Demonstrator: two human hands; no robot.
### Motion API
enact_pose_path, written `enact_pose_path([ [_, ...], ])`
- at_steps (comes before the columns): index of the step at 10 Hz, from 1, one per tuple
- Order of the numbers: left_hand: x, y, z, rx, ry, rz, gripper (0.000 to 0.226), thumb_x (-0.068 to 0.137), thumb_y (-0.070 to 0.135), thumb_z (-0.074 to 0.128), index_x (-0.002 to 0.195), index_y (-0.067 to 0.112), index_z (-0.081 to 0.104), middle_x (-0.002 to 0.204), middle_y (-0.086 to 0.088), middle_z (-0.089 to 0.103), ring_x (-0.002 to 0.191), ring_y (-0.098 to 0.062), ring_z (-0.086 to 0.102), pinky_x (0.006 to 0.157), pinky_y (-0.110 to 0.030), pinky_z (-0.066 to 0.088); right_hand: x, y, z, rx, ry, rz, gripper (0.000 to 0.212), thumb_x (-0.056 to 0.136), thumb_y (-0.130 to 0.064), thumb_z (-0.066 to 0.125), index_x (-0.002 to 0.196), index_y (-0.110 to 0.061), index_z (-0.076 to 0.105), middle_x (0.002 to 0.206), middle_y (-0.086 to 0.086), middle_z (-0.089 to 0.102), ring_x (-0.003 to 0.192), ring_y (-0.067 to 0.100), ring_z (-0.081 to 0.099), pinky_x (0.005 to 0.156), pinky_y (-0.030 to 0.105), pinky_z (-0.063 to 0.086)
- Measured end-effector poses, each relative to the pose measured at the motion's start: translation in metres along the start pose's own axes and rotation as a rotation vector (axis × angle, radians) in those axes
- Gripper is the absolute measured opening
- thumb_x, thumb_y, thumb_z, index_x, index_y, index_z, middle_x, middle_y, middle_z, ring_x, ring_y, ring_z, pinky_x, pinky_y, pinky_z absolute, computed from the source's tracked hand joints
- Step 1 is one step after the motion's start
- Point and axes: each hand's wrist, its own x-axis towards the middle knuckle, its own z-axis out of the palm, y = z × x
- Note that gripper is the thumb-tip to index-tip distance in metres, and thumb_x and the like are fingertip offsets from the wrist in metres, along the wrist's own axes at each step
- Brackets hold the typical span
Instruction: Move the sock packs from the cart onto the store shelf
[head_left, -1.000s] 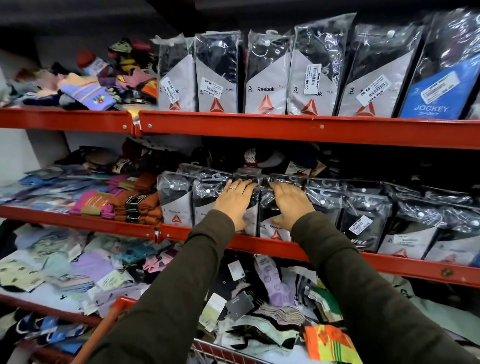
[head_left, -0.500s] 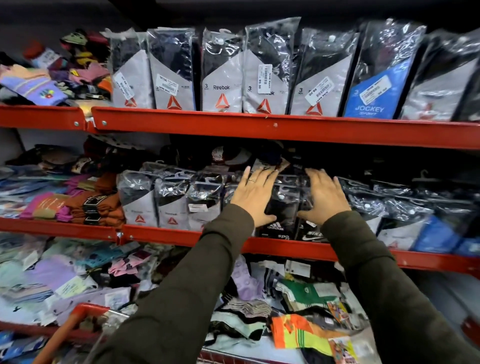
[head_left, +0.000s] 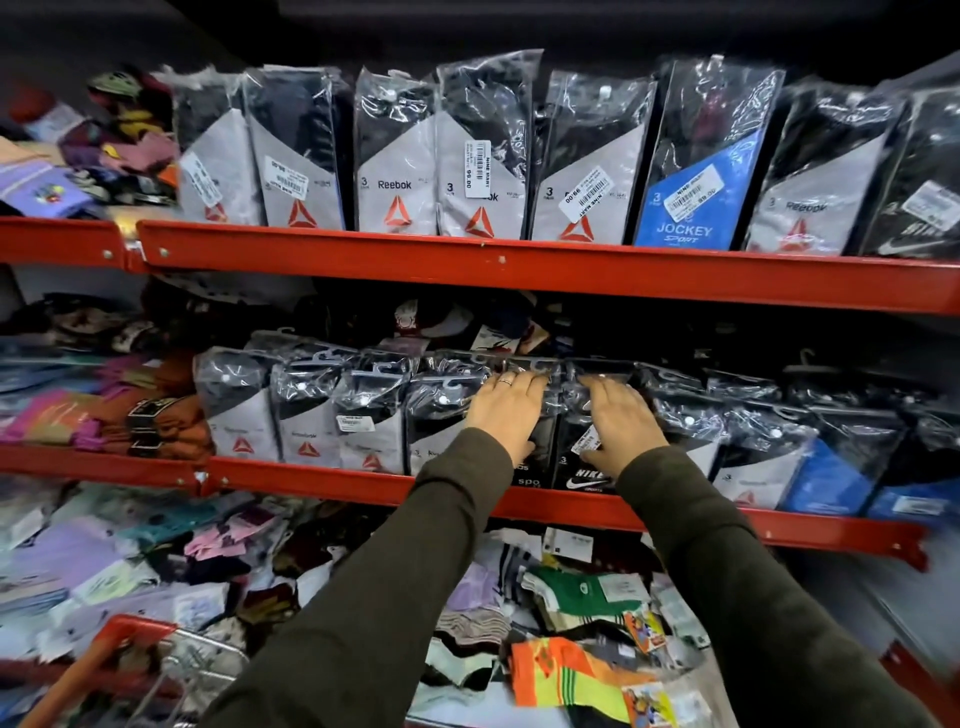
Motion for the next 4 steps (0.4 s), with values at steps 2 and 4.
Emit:
enact_pose_path([
  [2,0.000,0.001,0.000,-0.011,0.000,0.007,0.096,0.086,0.033,0.077,0.158,0.008,0.018,0.161,-0.010,0.030,0.149,-0.026,0.031,0.127,-0.038,0.018,-0.003,-0.002,-0.002,-0.020,0.014,0.012,0.098,0.080,-0.029,0.078,0.155,-0.008,0.019,0.156,0.010,0.033,0.149,0.026,0.027,0.127,0.038,0.012],
  [4,-0.018,-0.009,-0.011,-0.184,0.099,0.043,0.085,0.091,0.037,0.066,0.158,0.012,0.020,0.161,-0.006,0.030,0.152,-0.024,0.025,0.130,-0.040,0.006,-0.023,-0.015,-0.020,0.071,0.243,0.093,0.091,0.081,-0.032,0.077,0.154,-0.011,0.027,0.156,0.006,0.033,0.146,0.025,0.032,0.123,0.039,0.026],
])
